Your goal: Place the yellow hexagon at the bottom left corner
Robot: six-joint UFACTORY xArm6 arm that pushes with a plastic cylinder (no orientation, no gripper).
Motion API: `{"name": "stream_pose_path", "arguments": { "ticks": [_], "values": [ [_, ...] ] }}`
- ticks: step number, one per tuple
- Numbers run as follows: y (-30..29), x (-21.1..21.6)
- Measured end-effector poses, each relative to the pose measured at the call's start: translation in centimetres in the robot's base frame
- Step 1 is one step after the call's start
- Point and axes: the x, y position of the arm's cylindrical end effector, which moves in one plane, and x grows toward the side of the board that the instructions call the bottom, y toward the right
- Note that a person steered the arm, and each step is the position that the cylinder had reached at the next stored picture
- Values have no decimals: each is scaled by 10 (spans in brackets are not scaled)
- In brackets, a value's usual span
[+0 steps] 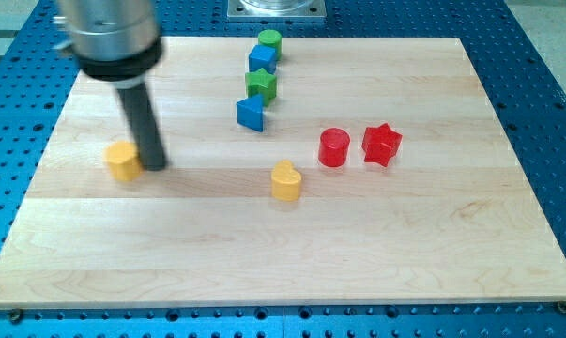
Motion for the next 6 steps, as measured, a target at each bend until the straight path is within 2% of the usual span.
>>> {"name": "stream_pose_path", "arguments": {
  "ticks": [1,2,3,4,5,6],
  "values": [
    [-20,-16],
    [-44,25],
    [-36,35],
    [-60,5],
    [-83,36],
    [-50,93]
  ]
}}
